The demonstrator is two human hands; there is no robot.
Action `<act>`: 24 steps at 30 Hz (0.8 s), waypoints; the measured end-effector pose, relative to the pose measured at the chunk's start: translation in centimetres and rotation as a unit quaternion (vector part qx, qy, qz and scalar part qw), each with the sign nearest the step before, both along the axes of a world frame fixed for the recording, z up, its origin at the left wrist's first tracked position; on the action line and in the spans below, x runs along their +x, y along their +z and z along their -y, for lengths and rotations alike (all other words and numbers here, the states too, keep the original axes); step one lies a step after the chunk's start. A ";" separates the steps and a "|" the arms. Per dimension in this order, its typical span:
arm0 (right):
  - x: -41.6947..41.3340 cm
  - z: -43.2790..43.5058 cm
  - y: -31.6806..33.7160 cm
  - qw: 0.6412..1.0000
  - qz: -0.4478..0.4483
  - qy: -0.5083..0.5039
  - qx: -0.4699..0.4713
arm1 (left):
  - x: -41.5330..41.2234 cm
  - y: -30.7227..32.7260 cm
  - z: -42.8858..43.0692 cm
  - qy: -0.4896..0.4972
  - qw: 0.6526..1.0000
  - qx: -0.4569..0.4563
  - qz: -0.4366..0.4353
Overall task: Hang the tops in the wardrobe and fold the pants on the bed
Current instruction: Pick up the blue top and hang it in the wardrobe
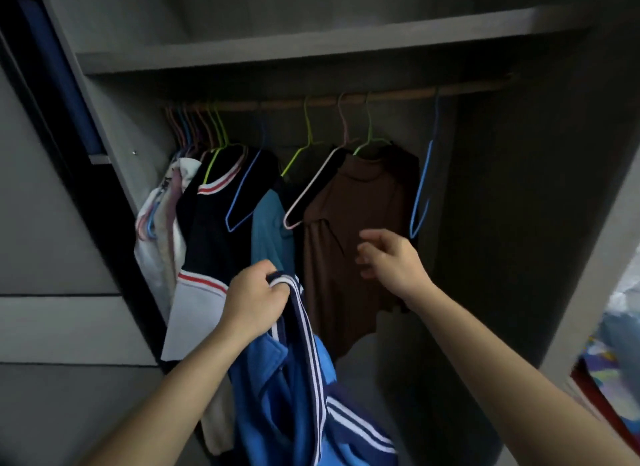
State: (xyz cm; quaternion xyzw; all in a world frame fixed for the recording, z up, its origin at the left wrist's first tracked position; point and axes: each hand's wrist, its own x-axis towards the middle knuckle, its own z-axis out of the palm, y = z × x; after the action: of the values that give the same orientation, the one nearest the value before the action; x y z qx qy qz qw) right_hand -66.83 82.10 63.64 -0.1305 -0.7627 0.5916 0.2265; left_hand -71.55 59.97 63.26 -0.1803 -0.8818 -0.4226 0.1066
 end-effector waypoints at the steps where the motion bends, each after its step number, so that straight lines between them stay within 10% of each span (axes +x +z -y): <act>1: -2.5 -0.6 1.0 0.999 -0.020 0.018 -0.037 | -0.9 0.1 -0.3 0.002 1.000 -0.013 0.001; 4: -8.3 -1.4 4.3 0.995 -0.079 0.018 -0.064 | -3.6 0.1 -1.0 0.015 0.999 -0.030 0.001; 6: -11.0 -2.0 5.5 0.988 -0.116 -0.062 0.080 | -5.3 0.1 -1.2 0.021 0.999 -0.028 -0.003; 10: -12.3 -4.1 6.8 0.873 -0.109 -0.344 0.327 | -8.1 -0.1 -1.2 -0.007 1.000 -0.021 0.000; 24: -8.4 -7.4 6.7 0.872 0.112 -0.423 0.219 | -13.6 -2.1 0.8 -0.214 0.977 0.001 0.025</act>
State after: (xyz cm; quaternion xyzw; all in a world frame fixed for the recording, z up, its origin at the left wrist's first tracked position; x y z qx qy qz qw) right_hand -75.25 89.53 70.31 -0.4530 -0.7652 0.2386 0.3904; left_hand -85.19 59.21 61.13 -0.3538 -0.8248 -0.4409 -0.0078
